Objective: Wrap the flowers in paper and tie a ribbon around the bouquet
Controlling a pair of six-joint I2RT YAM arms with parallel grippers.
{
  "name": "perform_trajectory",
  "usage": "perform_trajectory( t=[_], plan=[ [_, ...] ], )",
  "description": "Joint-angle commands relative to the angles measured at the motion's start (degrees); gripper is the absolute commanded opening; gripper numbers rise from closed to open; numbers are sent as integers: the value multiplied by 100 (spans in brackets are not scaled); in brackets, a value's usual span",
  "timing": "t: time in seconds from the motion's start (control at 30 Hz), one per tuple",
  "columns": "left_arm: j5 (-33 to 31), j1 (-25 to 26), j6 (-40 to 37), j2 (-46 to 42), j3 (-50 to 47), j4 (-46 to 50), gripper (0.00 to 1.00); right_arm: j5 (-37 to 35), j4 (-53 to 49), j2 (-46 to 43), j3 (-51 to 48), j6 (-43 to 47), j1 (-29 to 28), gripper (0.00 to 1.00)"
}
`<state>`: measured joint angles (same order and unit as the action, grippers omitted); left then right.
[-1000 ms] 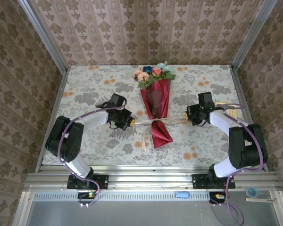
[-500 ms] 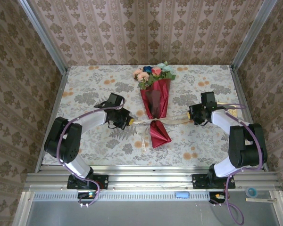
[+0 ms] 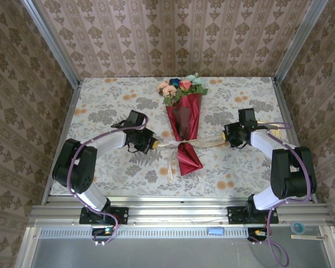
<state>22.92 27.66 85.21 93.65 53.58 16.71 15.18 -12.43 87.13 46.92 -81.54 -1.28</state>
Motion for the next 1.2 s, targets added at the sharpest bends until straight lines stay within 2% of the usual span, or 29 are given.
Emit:
perform_trajectory(
  t=[0.0,0.2,0.23,0.27,0.3,0.33,0.37,0.4,0.43,0.47,0.57,0.6,0.63,0.67,0.8,0.87,0.93,1.0,1.03,1.07,1.1,1.17],
  plan=[
    [-147,-112,-127,-70,-54,329,0,-535,-145,70,145,76,184,0],
    [-112,-112,-287,-41,108,294,0,-357,-194,112,395,382,210,0],
    [-116,-113,-379,-45,201,323,11,-246,-408,182,619,617,207,0],
    [-135,-114,-477,-41,307,447,24,-218,-663,216,854,857,186,9],
    [-200,-116,-603,-63,472,672,35,-309,-1029,218,1102,1098,153,30],
    [-315,-116,-759,-94,632,895,42,-458,-1377,147,1287,1293,129,45],
    [-433,-113,-879,-151,765,1079,47,-577,-1583,52,1386,1432,128,53],
    [-576,-117,-1023,-239,897,1267,53,-693,-1784,-78,1450,1571,136,82],
    [-726,-112,-1138,-339,1017,1443,67,-796,-1960,-213,1506,1689,158,93],
    [-827,-195,-1239,-429,1099,1563,71,-882,-2096,-333,1557,1799,180,98],
    [-1044,-457,-1465,-767,1220,1847,76,-1119,-2451,-684,1708,2150,270,100],
    [-1050,-546,-1581,-901,1218,1858,82,-1217,-2528,-843,1741,2279,301,100],
    [-1061,-649,-1724,-1036,1208,1850,96,-1340,-2584,-1007,1763,2443,344,100],
    [-1049,-750,-1941,-1199,1178,1773,100,-1496,-2589,-1182,1743,2633,381,100],
    [-1066,-1184,-2880,-1984,885,1425,100,-2354,-2587,-1988,1549,3682,449,100],
    [-1211,-1475,-3248,-2449,610,1449,100,-3044,-2687,-2348,1352,4247,453,100],
    [-1647,-1685,-3623,-2790,356,1728,100,-3759,-2736,-2561,989,4560,452,100],
    [-2842,-1720,-3745,-3020,231,2452,100,-3750,-2084,-2822,266,5409,444,100],
    [-3413,-1724,-3995,-3134,85,2573,100,-3456,-1337,-2980,-281,6032,424,100],
    [-3740,-1720,-4355,-3246,-71,2544,100,-3379,-809,-3111,-702,6277,366,100],
    [-4006,-1741,-4656,-3388,-325,2347,100,-3318,-184,-3253,-1257,6362,312,100],
    [-4056,-1798,-5817,-3739,-1078,1163,100,-3218,829,-3393,-1903,6573,204,100]
  ],
)
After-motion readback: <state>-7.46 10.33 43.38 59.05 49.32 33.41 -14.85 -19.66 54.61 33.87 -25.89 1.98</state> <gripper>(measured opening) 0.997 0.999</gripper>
